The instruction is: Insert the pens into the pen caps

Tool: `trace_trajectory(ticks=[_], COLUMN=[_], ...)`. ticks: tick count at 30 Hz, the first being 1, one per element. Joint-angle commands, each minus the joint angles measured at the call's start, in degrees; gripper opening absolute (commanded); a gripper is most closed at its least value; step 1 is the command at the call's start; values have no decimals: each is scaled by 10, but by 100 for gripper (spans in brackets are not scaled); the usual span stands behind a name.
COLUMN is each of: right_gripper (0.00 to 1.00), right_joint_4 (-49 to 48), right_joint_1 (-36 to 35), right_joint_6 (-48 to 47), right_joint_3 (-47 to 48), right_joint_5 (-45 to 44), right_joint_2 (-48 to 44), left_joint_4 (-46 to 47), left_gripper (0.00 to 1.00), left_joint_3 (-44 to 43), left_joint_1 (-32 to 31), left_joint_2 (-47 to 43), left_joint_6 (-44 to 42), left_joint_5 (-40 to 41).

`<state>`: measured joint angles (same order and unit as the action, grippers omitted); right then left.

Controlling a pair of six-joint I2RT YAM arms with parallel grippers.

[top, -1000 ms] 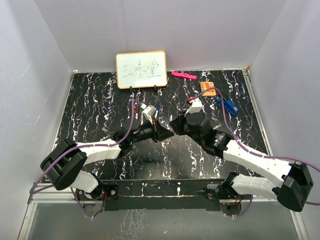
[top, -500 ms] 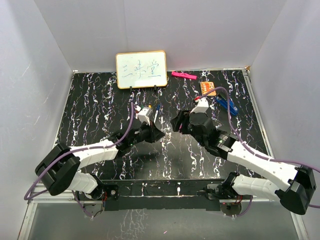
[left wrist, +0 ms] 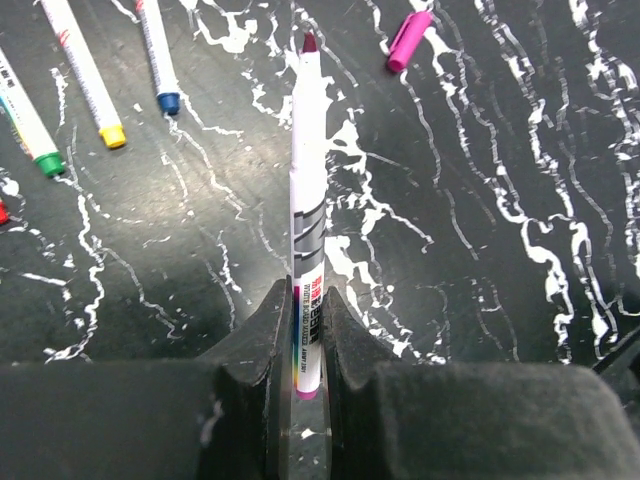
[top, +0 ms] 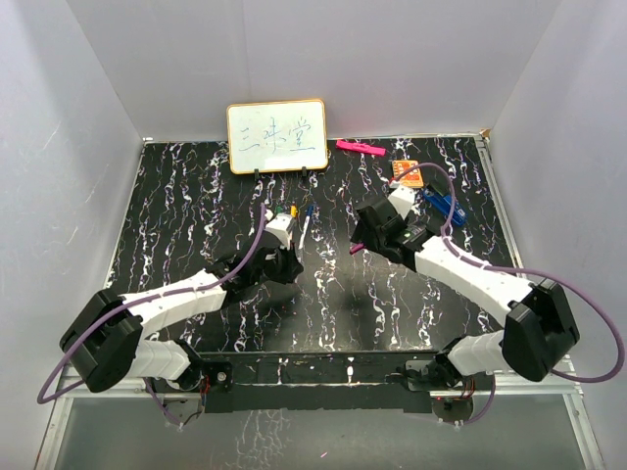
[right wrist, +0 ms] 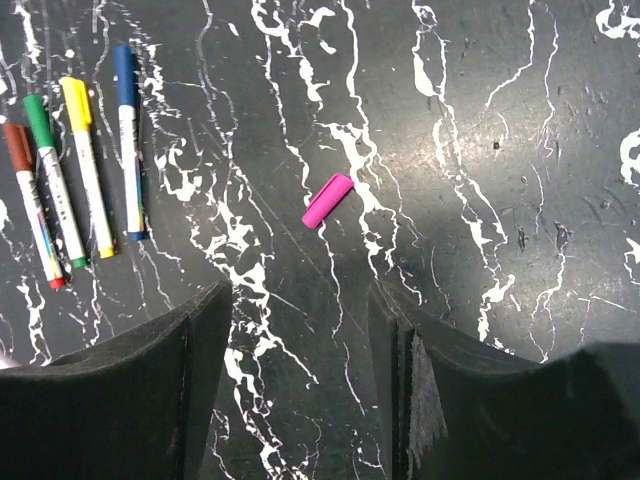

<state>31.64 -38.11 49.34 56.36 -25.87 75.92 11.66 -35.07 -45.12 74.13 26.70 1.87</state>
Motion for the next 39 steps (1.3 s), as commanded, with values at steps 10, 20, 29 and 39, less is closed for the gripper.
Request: trace_trajectory(ticks=[10,20,29,39], right_gripper=[44,41,41,41], right_joint_4=[-36,-36,-22,0], right_joint_1=[36,39,46,55], right_joint_6=[-1,5,8,20], right_joint_3=[37,83,117,135], right_joint_5=[64,73,74,53], right_joint_2=[111,191,246,276], left_joint_4=[-73,-83,-83,-94], left_gripper=[0,0,0,0], left_joint_3=[-30,-32,-21,-18], left_joint_1=[1,1,1,1], left_joint_2=[-8,-7,-32,-36], left_joint_6=[-29,-47,-64,-67], left_joint_5=[15,12,31,35])
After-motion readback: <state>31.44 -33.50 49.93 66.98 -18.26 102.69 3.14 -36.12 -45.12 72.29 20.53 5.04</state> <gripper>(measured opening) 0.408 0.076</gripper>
